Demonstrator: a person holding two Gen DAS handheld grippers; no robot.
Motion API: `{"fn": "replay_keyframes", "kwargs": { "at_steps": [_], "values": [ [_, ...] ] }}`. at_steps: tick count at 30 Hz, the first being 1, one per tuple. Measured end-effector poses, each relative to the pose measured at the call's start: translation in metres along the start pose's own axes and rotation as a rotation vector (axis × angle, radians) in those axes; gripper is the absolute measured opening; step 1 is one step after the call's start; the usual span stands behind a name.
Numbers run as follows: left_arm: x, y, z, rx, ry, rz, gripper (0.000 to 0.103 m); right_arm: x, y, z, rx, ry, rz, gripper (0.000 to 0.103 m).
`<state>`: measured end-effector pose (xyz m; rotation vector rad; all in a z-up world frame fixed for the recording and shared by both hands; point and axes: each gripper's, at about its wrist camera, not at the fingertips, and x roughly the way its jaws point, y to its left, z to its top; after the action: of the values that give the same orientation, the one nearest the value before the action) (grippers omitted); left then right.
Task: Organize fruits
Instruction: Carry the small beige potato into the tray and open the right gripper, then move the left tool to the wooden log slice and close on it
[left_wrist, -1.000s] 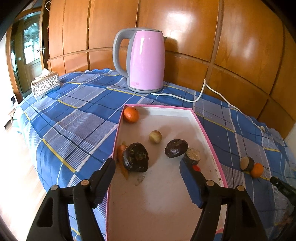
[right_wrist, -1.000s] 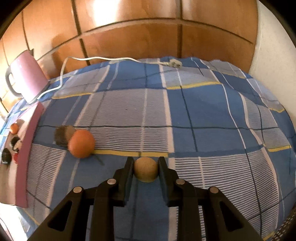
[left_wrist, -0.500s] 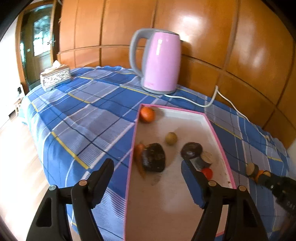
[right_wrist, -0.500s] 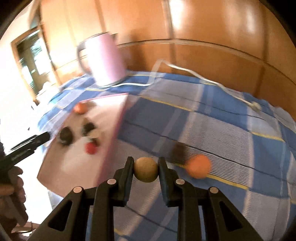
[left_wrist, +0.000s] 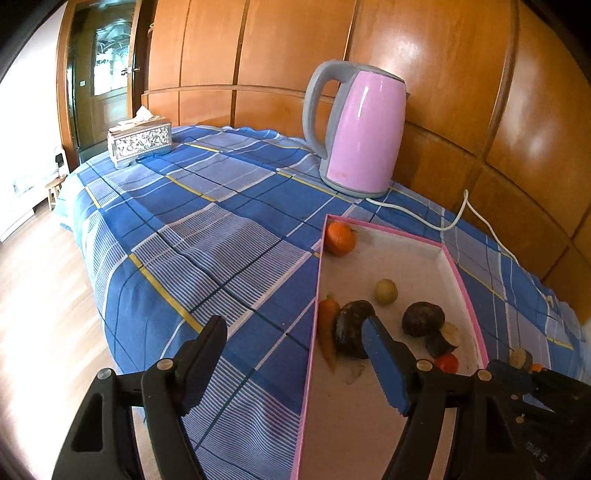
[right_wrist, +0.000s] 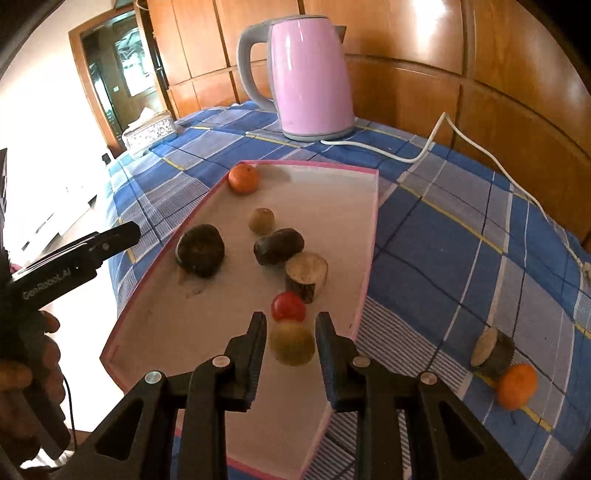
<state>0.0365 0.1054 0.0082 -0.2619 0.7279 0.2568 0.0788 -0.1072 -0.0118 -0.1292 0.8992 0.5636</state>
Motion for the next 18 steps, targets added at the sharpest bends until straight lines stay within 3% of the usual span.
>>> {"fn": "replay_keyframes", "kwargs": {
  "at_steps": [18],
  "values": [
    [-0.012, -0.032, -0.012, 0.094, 0.008, -0.077, 0.076, -0.040, -0.031, -0.018, 0.157, -0.103, -0.103, 0.033]
  ]
}}
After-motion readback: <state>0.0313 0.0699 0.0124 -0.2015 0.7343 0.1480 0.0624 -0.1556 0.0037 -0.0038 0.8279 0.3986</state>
